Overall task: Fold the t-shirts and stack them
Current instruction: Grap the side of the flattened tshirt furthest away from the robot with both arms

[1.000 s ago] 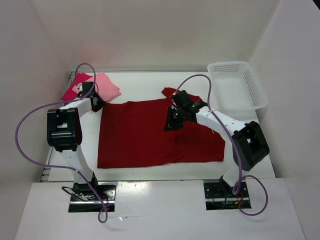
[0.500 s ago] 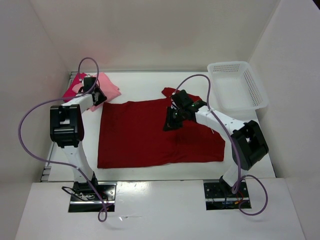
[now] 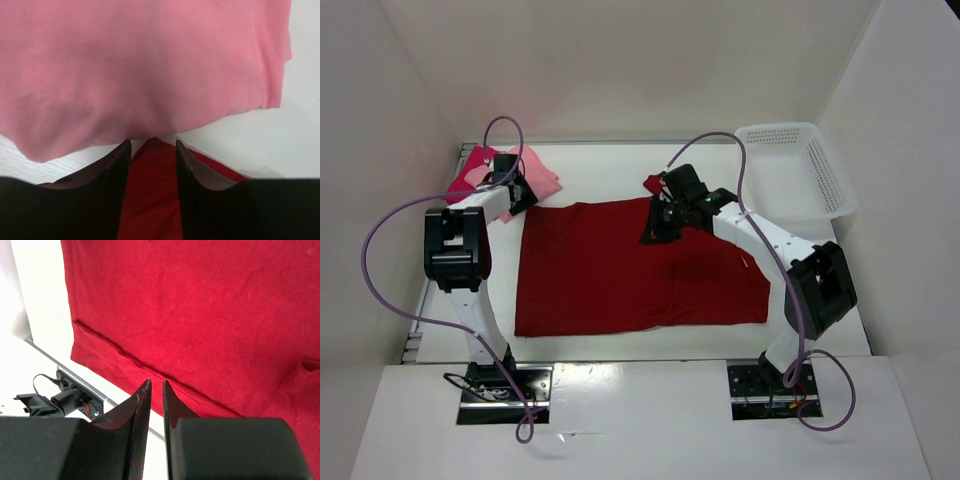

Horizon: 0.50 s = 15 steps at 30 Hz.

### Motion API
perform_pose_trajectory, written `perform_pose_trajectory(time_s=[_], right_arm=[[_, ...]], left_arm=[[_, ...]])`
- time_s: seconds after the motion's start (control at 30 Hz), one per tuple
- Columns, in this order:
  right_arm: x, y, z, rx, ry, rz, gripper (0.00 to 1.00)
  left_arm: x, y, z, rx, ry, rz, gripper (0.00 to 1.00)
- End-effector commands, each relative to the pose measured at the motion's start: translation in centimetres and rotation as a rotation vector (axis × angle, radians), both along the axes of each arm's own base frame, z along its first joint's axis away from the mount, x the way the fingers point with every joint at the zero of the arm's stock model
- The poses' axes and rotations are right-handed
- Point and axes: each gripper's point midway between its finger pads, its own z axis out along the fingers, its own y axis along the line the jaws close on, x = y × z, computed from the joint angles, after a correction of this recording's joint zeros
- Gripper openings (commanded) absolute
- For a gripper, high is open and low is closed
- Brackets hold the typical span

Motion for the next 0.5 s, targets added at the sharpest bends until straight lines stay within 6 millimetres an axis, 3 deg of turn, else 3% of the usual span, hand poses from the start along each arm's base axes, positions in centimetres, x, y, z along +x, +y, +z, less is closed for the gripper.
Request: perform_pose_trajectory(time_s=[0.0,0.2,0.27,0.4,0.47], right_arm=[[0.9,0.1,1.7,0.018,-0.046,-0.003,0.2],[0.8,-0.5,2.0,0.014,-0.052,-0.007,0.21],[1.0,-0.4,2.4,0.02,-0.061,-0.007,0.21],[1.9,-1.1,2.8,0.029,-0.065,-0.03,0.21],[1.9,-1.0,3.5,0.041,-0.083,-0.018,0.21]], left_arm=[[-0.4,0.9,0.3,0.027,0.005,0.044,0.49],[0.0,0.4,-0.9,0.004,0.062,0.01,0.47],[-0.2,-0.1,-2.5,-0.013,0.113,-0.014,0.44],[-0.1,-0.2,-2.4,-0.021,0.11,-0.021,0.42],[-0.1,-0.2,-2.4,-0.021,0.109,-0.021,0.36]])
